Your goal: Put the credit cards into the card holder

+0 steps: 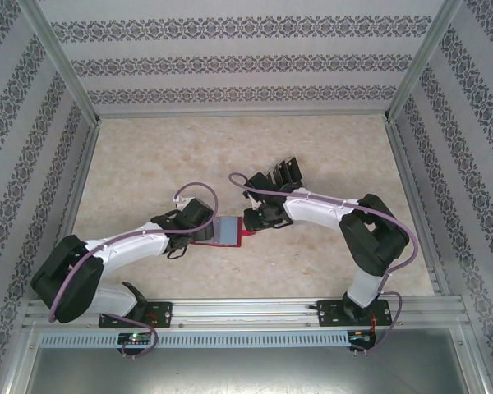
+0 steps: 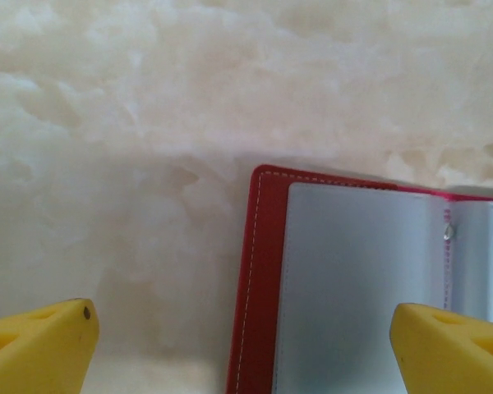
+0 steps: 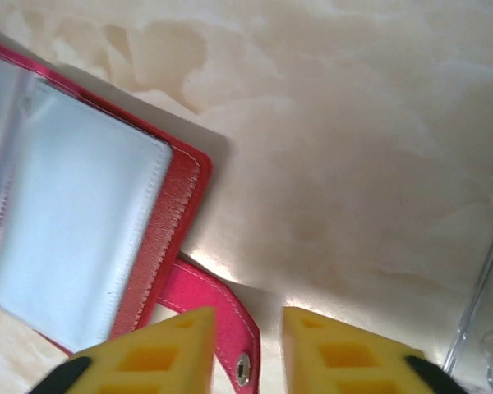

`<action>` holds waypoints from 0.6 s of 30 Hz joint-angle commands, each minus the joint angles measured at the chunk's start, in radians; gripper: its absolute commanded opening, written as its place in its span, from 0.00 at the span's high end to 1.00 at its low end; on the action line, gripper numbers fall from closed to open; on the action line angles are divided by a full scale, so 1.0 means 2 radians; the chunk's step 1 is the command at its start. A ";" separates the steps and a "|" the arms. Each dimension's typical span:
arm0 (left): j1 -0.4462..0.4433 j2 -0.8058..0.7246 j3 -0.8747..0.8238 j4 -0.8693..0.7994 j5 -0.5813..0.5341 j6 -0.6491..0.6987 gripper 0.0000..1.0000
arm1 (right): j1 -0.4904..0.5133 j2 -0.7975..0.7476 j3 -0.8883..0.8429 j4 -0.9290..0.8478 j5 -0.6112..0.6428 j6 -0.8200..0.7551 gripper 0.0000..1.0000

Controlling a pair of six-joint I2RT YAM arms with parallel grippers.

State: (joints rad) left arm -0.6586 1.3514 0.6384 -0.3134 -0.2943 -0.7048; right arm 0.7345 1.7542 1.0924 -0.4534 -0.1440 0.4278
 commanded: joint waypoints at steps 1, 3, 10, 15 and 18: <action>0.005 -0.011 -0.018 0.024 0.006 -0.006 0.08 | -0.007 -0.028 0.032 -0.034 -0.011 -0.002 0.64; 0.005 -0.019 -0.024 0.024 0.004 -0.008 0.08 | -0.009 -0.043 0.046 -0.046 -0.013 0.002 0.60; 0.005 -0.045 -0.021 0.016 0.004 -0.006 0.07 | -0.042 -0.094 0.095 -0.099 0.027 0.028 0.49; 0.005 -0.059 -0.007 0.003 0.001 -0.003 0.06 | -0.069 -0.092 0.139 -0.152 0.095 0.006 0.48; 0.007 -0.065 0.003 -0.008 -0.002 0.003 0.05 | -0.071 -0.075 0.167 -0.193 0.140 -0.022 0.50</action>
State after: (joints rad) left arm -0.6586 1.2469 0.6037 -0.3012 -0.2886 -0.7082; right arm 0.5911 1.5726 1.3746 -0.7040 0.0063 0.4412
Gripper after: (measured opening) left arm 0.947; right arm 0.507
